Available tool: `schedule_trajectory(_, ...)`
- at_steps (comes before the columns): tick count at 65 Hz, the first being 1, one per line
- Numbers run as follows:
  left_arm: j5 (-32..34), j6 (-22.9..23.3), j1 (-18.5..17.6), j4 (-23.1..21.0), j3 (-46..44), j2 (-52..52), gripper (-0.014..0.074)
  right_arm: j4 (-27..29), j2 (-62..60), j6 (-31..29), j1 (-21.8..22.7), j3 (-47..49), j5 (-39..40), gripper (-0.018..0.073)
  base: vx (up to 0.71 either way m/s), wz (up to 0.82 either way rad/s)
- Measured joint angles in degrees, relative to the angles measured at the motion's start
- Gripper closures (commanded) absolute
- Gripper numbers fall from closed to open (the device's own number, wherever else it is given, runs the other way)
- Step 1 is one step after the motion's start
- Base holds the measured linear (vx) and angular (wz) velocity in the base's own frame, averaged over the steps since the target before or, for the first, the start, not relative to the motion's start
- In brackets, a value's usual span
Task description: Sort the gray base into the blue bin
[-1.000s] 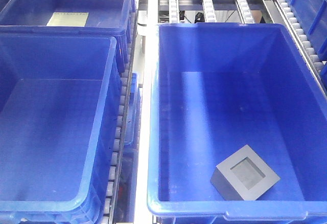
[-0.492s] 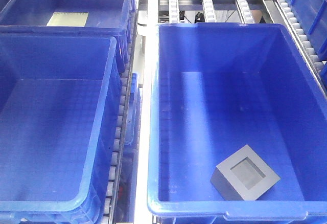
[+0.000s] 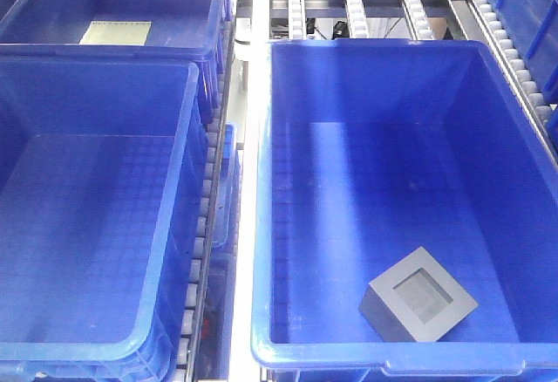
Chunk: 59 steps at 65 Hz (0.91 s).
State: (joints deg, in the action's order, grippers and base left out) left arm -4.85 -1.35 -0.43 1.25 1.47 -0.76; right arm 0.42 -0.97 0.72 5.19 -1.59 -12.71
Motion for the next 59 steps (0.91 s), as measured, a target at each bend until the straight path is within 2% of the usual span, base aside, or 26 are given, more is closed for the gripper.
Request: schedule_trajectory(59, 0.0, 0.0, 0.0, 0.0, 0.0, 0.0, 0.0603, 0.0, 0.0, 0.0, 0.0, 0.0, 0.0, 0.0564, 0.00, 0.00)
